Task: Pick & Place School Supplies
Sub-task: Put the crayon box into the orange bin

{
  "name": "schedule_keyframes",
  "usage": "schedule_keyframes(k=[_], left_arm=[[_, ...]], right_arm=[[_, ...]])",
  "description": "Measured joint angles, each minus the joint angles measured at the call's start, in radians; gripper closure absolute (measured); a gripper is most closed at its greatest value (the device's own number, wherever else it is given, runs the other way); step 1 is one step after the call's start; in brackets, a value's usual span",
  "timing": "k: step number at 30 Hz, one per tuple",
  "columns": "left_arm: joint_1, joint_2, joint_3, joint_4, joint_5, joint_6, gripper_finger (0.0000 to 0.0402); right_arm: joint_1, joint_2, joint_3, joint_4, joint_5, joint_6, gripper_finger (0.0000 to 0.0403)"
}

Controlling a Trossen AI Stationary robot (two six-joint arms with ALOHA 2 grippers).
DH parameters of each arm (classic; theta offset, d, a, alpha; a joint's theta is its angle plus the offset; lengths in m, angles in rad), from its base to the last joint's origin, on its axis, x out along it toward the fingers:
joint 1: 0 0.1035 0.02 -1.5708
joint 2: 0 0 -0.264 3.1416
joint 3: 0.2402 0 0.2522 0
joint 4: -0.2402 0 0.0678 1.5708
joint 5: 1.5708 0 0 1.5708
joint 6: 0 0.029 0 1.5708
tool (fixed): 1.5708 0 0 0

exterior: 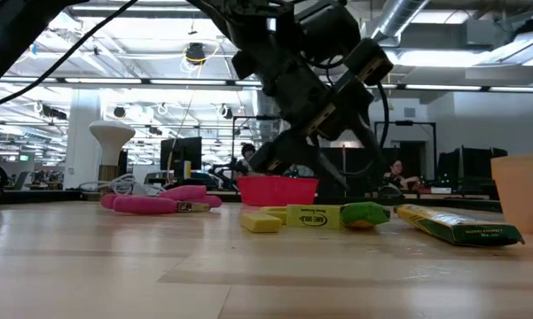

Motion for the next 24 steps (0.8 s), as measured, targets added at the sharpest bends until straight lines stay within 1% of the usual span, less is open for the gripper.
schedule_keyframes(k=[11, 16, 20, 24], left_arm=[[0.001, 0.000, -0.096, 0.033, 0.001, -0.032, 0.0197], [0.002, 0.001, -0.111, 0.065, 0.007, -0.053, 0.0197], [0.002, 0.026, -0.111, 0.158, 0.008, -0.098, 0.0197], [-0.003, 0.073, -0.107, 0.278, 0.058, -0.156, 0.0197]], right_arm=[[0.000, 0.000, 0.000, -0.003, 0.000, 0.001, 0.0191], [0.000, 0.000, 0.000, -0.005, 0.000, 0.001, 0.0191], [0.000, 0.000, 0.000, -0.008, 0.000, 0.001, 0.0191], [0.000, 0.000, 0.000, -0.022, 0.000, 0.002, 0.0191]])
